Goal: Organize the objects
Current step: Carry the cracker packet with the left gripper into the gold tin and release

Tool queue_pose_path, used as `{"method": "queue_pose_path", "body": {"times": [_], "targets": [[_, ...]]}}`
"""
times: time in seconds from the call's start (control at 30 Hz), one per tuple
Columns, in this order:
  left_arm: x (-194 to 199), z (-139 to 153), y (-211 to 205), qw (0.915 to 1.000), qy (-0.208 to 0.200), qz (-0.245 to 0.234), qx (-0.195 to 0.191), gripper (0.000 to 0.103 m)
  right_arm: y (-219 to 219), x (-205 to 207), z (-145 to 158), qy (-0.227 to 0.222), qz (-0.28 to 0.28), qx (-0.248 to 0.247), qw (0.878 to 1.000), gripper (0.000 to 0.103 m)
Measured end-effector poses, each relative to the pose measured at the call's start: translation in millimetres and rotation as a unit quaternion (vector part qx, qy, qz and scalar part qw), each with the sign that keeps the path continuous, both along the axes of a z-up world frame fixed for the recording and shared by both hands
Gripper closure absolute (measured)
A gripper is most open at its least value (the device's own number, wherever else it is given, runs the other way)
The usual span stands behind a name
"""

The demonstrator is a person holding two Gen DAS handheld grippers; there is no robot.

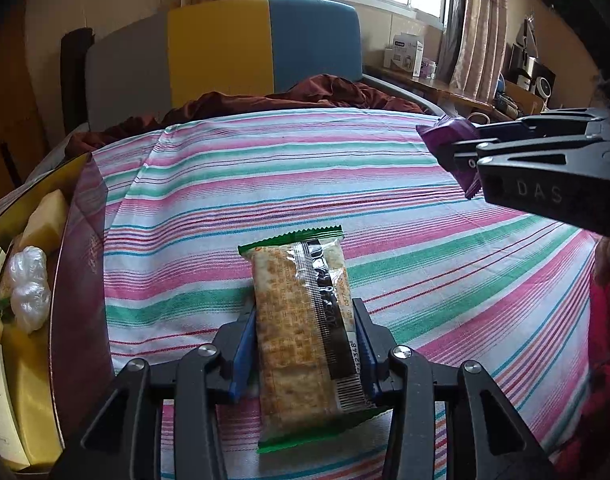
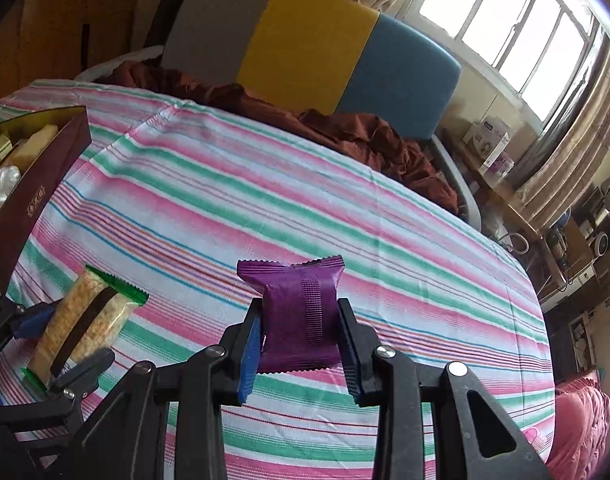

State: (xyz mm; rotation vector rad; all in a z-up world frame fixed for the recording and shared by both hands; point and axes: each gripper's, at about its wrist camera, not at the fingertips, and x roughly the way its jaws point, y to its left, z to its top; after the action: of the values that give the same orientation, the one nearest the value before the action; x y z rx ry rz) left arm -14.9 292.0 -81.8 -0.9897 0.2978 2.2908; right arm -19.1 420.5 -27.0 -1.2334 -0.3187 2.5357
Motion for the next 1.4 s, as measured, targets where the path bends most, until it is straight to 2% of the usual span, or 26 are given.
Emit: {"method": "queue_pose_path", "body": {"times": [0.5, 0.8, 1.07, 1.2, 1.4], "targets": [[2.8, 5.3, -2.3, 1.0, -0.001, 0.001, -0.009, 0.06, -1.3, 2.2, 9.0, 0.025, -0.001, 0.005, 1.0, 0.069], [14.8, 37.3, -17.4, 0.9997, 0.016, -0.007, 0.018, 0.06, 0.4, 1.9, 8.6, 0.025, -0.005, 0.004, 1.0, 0.069], [26.2, 65.6, -53.3, 0.9989, 0.02, -0.002, 0.043, 0.06, -1.4, -0.3, 1.9, 0.009, -0.013, 0.023, 1.0, 0.069], [30.8, 86.6, -80.5, 0.9974, 0.038, 0.008, 0.061, 0.06, -6.0, -1.0, -0.5, 0.005, -0.006, 0.041, 0.999, 0.069], [23.7, 114.6, -137.0, 0.9929, 0.052, 0.059, 0.089, 0.06, -11.8, -2.8, -7.4, -0.01, 0.004, 0.062, 0.998, 0.069]]}}
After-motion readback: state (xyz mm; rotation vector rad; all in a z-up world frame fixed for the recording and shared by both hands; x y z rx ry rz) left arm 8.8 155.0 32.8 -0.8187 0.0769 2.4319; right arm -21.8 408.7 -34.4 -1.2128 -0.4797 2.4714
